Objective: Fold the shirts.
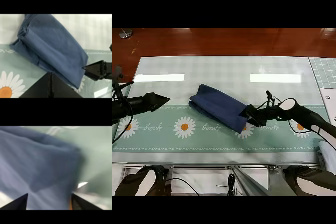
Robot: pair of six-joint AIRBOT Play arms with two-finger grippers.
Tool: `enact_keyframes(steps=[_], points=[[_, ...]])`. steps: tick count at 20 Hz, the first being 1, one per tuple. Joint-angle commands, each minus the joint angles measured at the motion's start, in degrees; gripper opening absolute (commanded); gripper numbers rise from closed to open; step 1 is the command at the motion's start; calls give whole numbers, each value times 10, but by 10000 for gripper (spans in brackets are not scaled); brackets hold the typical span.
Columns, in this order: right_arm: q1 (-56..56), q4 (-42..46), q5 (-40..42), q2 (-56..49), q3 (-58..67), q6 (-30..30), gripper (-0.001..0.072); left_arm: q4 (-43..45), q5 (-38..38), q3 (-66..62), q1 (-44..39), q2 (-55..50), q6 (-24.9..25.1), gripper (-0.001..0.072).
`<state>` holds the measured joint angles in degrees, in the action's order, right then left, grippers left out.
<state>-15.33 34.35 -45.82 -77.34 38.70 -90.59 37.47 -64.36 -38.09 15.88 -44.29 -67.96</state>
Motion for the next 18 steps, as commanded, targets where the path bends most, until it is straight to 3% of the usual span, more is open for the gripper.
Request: enact_keyframes(steps=[1,2,3,6,8,11,15,18], points=[[5,-138,-29,-58,19,125,378,0,-2,16,0,0,0,24],[4,-163,-32,-63,29,159,7,0,-2,22,0,0,0,24],[3,-174,-40,-62,47,185,17,0,-2,25,0,0,0,24],[4,-116,-96,-62,157,176,17,0,-1,26,0,0,0,24],[4,-32,-143,-56,264,123,17,0,-1,26,0,0,0,24],[9,135,-224,-45,444,0,17,0,-4,26,0,0,0,24],[43,254,-363,-45,645,-81,17,0,-2,26,0,0,0,24],[95,315,-449,-23,696,-101,17,0,21,26,0,0,0,24]])
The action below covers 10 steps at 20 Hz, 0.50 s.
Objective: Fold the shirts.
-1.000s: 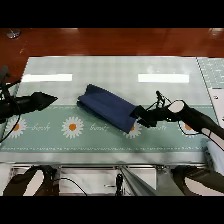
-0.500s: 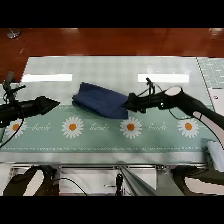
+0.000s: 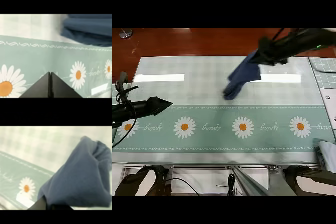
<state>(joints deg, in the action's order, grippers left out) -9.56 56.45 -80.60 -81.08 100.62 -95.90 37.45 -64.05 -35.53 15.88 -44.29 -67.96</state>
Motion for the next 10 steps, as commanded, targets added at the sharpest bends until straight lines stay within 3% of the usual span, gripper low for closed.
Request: enact_keyframes(steps=[1,5,10], points=[[61,119,-128,30,76,-53,17,0,21,0,0,0,0,25],[170,217,-259,85,74,-54,15,0,21,0,0,0,0,24],[324,291,-259,203,-7,-70,18,0,21,0,0,0,-2,24]])
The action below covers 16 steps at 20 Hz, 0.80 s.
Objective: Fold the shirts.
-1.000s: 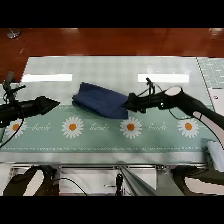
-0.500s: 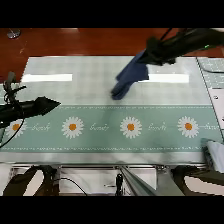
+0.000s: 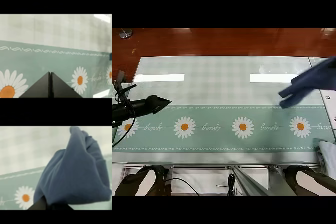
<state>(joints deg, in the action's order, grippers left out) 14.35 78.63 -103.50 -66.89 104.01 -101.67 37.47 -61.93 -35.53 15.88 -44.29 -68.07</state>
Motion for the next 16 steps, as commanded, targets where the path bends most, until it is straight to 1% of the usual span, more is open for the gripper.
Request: enact_keyframes(steps=[1,2,4,6,7,10,12,13,14,15,16], points=[[120,77,-30,88,-71,-12,18,0,0,0,0,0,-1,24],[155,81,-30,116,-103,-8,17,0,0,0,0,0,-1,24],[216,114,-29,170,-168,38,18,0,4,0,0,0,-1,24],[263,209,-29,216,-217,58,18,0,16,0,0,-1,-1,24],[286,228,-29,236,-238,50,18,0,20,0,0,-4,-1,25],[337,248,-29,291,-309,49,18,0,19,0,0,-16,-1,24],[342,307,-29,322,-355,28,23,0,19,0,0,-20,-1,24],[342,345,-28,333,-373,14,177,0,20,0,0,-22,-1,24],[342,381,-28,336,-384,-6,473,0,20,0,0,-26,-1,24],[342,397,-23,333,-385,-12,637,-2,20,0,0,-33,-1,24],[342,392,-8,324,-385,-12,630,-8,20,0,0,-41,-1,24]])
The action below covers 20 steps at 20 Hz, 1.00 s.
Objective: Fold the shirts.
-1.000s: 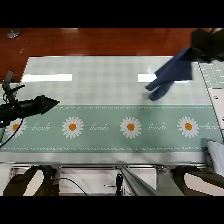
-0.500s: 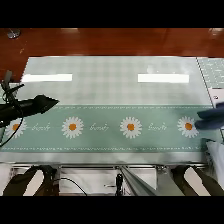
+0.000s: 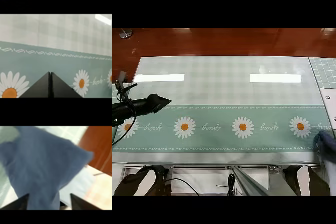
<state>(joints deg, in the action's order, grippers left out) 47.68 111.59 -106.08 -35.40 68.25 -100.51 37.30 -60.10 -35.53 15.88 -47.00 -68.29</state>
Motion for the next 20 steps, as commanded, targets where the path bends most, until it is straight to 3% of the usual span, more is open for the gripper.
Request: enact_keyframes(steps=[1,3,5,6,8,9,10,12,14,15,18,20], points=[[8,46,31,-2,-27,-23,630,-21,2,-1,0,-25,1,24],[7,-28,66,-26,-26,-12,628,-37,-16,-19,0,-54,15,24],[7,-164,129,-58,-9,-6,595,-37,-70,-73,-3,-91,56,24],[7,-256,166,-75,3,-4,448,-38,-92,-119,-6,-113,51,24],[3,-527,266,-106,16,61,18,-37,-109,-235,-29,-151,22,23],[-24,-643,332,-118,16,87,17,-37,-109,-302,-55,-170,15,22],[-71,-699,391,-127,16,103,17,-34,-108,-364,-87,-188,7,22],[-217,-684,471,-151,16,132,17,30,-88,-475,-174,-223,-26,22],[-393,-562,483,-200,16,126,17,168,-65,-524,-267,-243,-68,22],[-465,-488,482,-230,16,114,17,249,-55,-518,-303,-244,-115,23],[-600,-231,485,-318,16,-35,17,435,-53,-441,-336,-245,-229,24],[-611,-200,447,-369,16,-56,17,457,-55,-373,-314,-245,-281,24]])
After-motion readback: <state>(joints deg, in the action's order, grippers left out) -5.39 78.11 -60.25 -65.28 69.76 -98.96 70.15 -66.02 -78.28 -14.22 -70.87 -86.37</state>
